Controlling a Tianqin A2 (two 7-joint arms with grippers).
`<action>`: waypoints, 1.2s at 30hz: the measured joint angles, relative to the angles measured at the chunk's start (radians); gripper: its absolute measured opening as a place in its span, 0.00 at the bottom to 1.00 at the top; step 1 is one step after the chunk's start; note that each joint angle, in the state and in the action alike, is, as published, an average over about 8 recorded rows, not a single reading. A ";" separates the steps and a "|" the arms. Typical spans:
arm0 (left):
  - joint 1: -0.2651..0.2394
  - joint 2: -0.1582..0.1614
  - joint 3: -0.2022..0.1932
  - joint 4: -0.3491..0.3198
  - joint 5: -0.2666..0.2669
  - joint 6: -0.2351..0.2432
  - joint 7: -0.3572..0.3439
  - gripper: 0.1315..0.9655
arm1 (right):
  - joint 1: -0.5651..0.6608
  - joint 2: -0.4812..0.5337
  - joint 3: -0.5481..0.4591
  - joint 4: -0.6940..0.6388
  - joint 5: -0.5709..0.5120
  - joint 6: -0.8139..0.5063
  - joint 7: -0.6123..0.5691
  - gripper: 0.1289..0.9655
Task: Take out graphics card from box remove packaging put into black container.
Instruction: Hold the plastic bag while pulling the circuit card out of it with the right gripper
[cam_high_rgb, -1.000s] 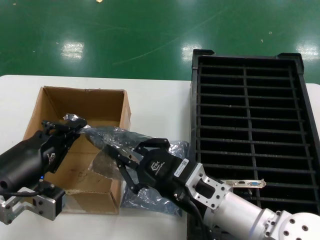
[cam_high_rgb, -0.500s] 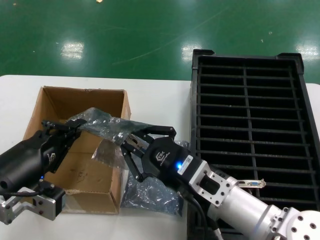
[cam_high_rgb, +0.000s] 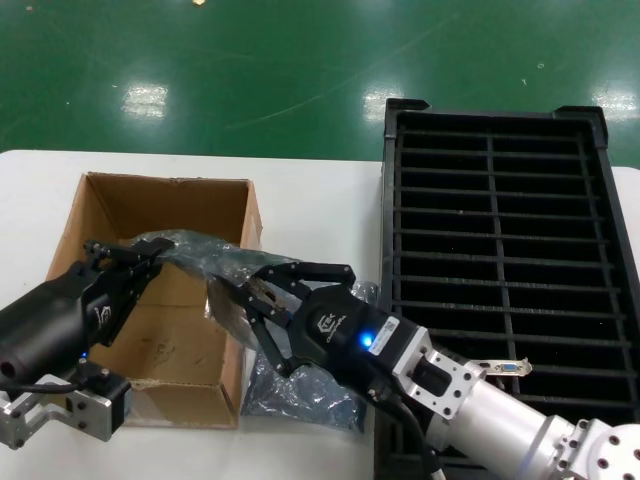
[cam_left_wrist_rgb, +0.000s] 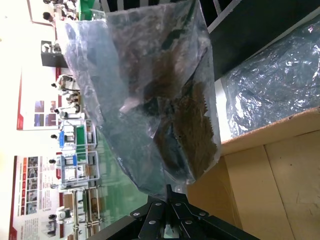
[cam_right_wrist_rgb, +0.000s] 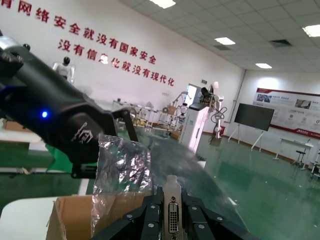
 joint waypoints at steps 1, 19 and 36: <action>0.000 0.000 0.000 0.000 0.000 0.000 0.000 0.01 | -0.002 0.000 0.004 0.002 0.006 -0.005 -0.003 0.07; 0.000 0.000 0.000 0.000 0.000 0.000 0.000 0.01 | -0.040 0.008 0.061 0.075 0.071 -0.055 -0.077 0.07; 0.000 0.000 0.000 0.000 0.000 0.000 0.000 0.01 | -0.127 0.095 0.078 0.111 0.070 -0.107 -0.163 0.07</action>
